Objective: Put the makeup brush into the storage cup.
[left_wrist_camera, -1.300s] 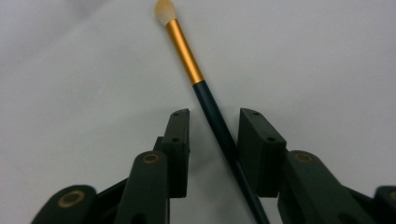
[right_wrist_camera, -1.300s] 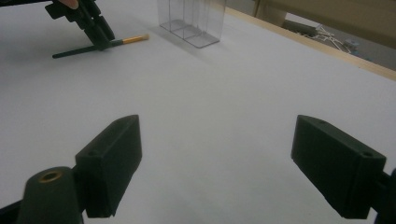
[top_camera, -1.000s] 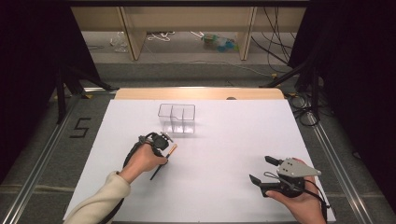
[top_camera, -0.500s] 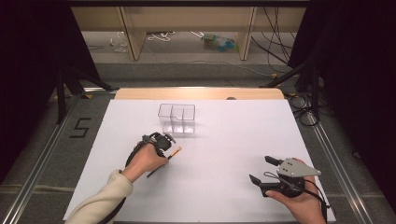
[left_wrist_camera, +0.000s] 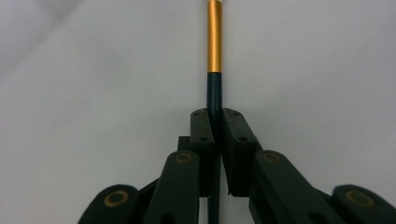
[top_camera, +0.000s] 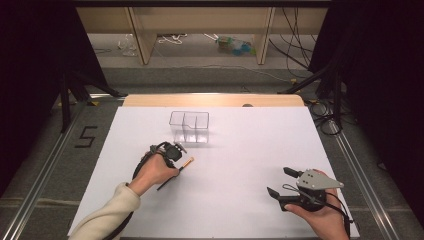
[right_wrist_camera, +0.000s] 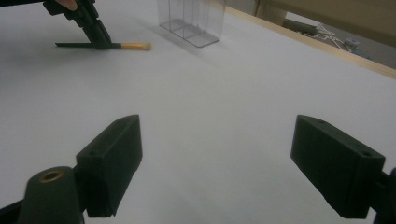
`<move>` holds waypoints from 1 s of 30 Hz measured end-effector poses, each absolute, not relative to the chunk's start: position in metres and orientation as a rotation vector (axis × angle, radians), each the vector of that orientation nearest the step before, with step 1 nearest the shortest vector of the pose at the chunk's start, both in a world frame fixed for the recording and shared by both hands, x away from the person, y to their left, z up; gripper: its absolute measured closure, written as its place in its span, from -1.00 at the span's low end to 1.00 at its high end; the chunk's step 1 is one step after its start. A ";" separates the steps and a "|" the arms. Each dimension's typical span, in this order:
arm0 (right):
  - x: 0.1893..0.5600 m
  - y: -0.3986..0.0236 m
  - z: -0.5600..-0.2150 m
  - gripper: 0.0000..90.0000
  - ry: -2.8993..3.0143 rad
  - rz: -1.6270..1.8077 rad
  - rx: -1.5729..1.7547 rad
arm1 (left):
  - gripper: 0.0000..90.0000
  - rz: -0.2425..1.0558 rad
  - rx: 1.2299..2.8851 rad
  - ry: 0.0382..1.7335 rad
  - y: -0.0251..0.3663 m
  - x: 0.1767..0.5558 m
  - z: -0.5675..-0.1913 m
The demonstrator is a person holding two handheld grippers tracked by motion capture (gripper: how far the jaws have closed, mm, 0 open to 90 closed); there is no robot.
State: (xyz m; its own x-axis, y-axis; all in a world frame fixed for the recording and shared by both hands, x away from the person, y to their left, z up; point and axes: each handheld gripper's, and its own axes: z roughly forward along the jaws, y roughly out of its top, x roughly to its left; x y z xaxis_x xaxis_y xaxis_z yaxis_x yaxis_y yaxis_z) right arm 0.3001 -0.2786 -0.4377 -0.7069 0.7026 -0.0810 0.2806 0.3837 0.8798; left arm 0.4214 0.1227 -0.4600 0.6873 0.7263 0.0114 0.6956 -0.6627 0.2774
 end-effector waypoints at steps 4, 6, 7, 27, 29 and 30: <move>0.300 -0.278 -0.438 -0.61 2.202 1.276 0.843 | 0.86 0.199 2.641 1.130 0.126 0.422 -0.458; 0.300 -0.279 -0.438 -0.61 2.200 1.272 0.841 | 0.86 0.202 2.627 1.132 0.128 0.421 -0.457; 0.300 -0.279 -0.438 -0.61 2.202 1.274 0.846 | 0.86 0.200 2.614 1.131 0.129 0.421 -0.456; 0.300 -0.279 -0.438 -0.61 2.199 1.272 0.841 | 0.86 0.364 2.317 1.047 0.141 0.408 -0.441; 0.300 -0.279 -0.438 -0.61 2.199 1.272 0.840 | 0.86 0.372 2.291 1.036 0.142 0.407 -0.440; 0.300 -0.279 -0.438 -0.61 2.201 1.274 0.846 | 0.86 0.381 2.265 1.038 0.142 0.406 -0.440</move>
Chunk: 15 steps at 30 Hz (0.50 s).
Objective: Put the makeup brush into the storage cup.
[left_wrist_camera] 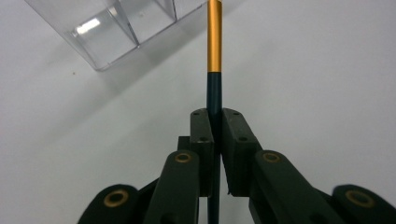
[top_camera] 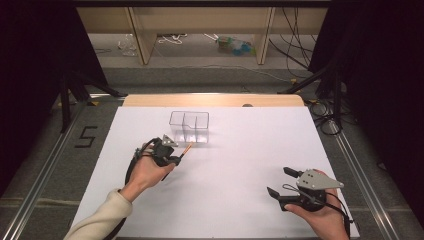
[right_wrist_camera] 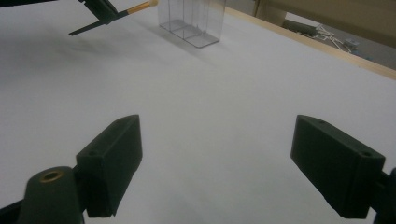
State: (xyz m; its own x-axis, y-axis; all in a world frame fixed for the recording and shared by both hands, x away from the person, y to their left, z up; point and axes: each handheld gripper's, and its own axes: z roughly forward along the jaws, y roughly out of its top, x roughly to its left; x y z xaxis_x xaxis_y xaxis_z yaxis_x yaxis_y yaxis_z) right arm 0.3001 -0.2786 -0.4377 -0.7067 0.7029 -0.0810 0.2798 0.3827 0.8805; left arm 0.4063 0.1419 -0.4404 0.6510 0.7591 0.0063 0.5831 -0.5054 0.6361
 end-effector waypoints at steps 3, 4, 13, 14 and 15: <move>0.300 -0.279 -0.438 -0.61 2.197 1.272 0.839 | 0.86 0.384 2.239 1.025 0.142 0.405 -0.440; 0.300 -0.279 -0.438 -0.61 2.199 1.275 0.841 | 0.86 0.386 2.249 1.011 0.143 0.404 -0.440; 0.300 -0.279 -0.438 -0.61 2.197 1.273 0.843 | 0.85 0.423 2.185 0.987 0.150 0.401 -0.436; 0.300 -0.279 -0.438 -0.61 2.197 1.274 0.842 | 0.85 0.420 2.177 0.985 0.151 0.401 -0.436; 0.300 -0.279 -0.438 -0.61 2.197 1.277 0.841 | 0.85 0.414 2.172 0.989 0.151 0.400 -0.436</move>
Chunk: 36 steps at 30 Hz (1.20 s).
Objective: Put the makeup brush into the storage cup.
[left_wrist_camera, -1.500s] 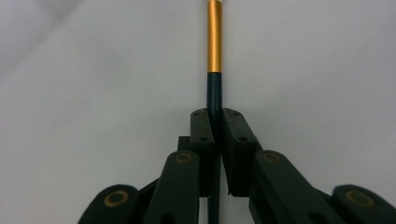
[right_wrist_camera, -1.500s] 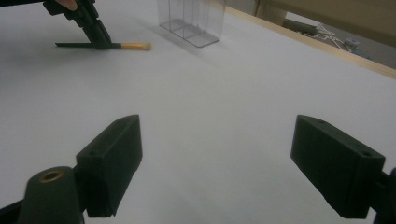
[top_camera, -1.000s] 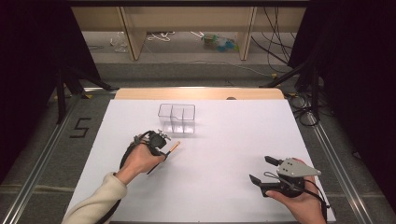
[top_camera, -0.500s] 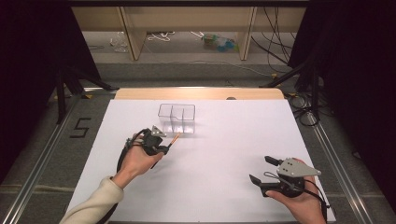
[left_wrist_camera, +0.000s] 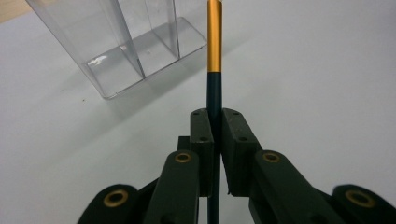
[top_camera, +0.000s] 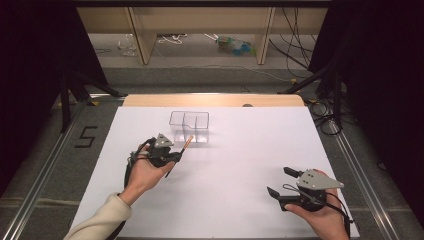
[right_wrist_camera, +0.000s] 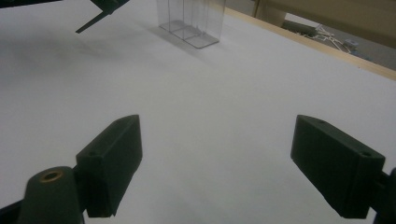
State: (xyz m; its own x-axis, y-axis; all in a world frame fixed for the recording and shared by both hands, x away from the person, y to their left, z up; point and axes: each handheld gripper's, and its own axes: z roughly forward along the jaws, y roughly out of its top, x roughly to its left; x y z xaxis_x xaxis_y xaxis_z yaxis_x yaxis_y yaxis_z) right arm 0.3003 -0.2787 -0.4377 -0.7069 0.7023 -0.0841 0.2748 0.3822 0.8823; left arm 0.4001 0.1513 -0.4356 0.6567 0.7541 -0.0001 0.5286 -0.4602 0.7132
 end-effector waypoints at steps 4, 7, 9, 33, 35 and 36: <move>0.300 -0.279 -0.438 -0.61 2.197 1.273 0.843 | 0.85 0.440 2.141 0.971 0.153 0.399 -0.435; 0.300 -0.279 -0.438 -0.61 2.197 1.274 0.843 | 0.85 0.440 2.121 0.976 0.153 0.399 -0.435; 0.300 -0.279 -0.438 -0.61 2.193 1.275 0.843 | 0.85 0.436 2.048 1.000 0.150 0.399 -0.437; 0.300 -0.279 -0.438 -0.61 2.198 1.277 0.838 | 0.85 0.511 1.950 0.995 0.153 0.399 -0.434; 0.300 -0.279 -0.438 -0.61 2.197 1.276 0.841 | 0.85 0.512 1.939 0.994 0.152 0.399 -0.434; 0.300 -0.279 -0.438 -0.61 2.197 1.275 0.841 | 0.85 0.513 1.925 0.998 0.151 0.399 -0.435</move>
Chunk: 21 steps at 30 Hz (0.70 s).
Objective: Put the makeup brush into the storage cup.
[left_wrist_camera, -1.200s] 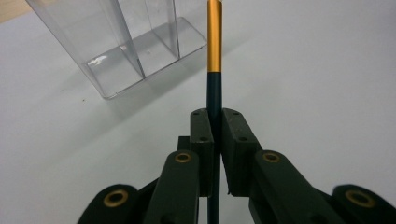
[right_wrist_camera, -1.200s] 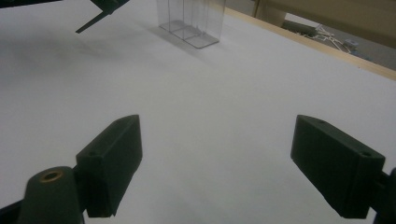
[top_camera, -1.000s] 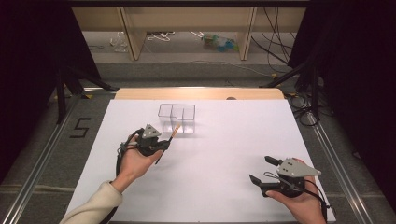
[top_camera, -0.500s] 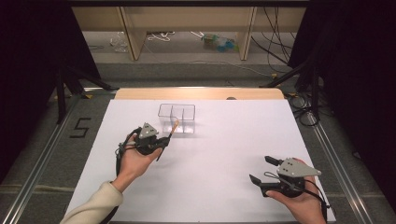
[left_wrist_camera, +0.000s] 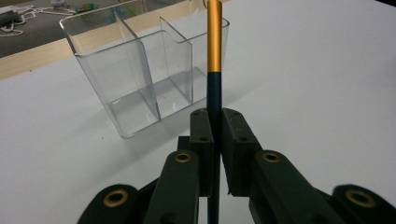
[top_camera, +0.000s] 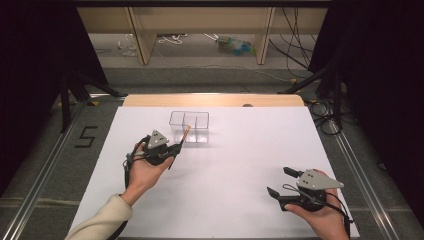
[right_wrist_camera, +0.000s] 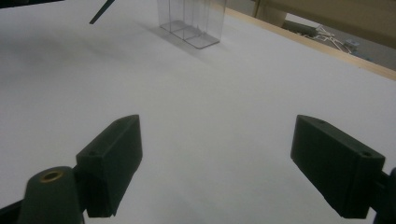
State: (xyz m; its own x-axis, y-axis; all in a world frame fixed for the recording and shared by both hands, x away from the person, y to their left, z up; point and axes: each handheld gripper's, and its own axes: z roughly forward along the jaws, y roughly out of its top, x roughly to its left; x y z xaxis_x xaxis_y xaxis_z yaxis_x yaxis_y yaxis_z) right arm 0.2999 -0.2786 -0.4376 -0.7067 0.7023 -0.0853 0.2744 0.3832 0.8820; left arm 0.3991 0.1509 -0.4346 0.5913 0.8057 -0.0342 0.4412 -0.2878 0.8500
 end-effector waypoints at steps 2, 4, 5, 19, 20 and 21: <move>0.300 -0.279 -0.438 -0.61 2.197 1.276 0.841 | 0.85 0.521 1.912 0.994 0.150 0.399 -0.434; 0.300 -0.279 -0.438 -0.61 2.198 1.279 0.839 | 0.85 0.522 1.909 0.993 0.150 0.399 -0.434; 0.300 -0.279 -0.438 -0.61 2.198 1.275 0.839 | 0.85 0.524 1.906 0.993 0.150 0.399 -0.434; 0.300 -0.278 -0.438 -0.61 2.194 1.278 0.843 | 0.85 0.543 1.867 0.981 0.151 0.399 -0.431; 0.300 -0.279 -0.438 -0.61 2.193 1.278 0.840 | 0.85 0.544 1.864 0.980 0.151 0.399 -0.431; 0.300 -0.279 -0.438 -0.61 2.197 1.277 0.839 | 0.85 0.548 1.859 0.978 0.151 0.400 -0.431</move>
State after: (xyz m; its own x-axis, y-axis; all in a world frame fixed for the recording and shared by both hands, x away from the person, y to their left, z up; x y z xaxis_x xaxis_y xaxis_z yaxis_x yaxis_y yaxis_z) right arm 0.3000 -0.2786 -0.4376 -0.7075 0.7015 -0.0852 0.2732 0.3827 0.8825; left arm 0.3997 0.1506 -0.4313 0.5828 0.8119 -0.0339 0.3955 -0.2470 0.8846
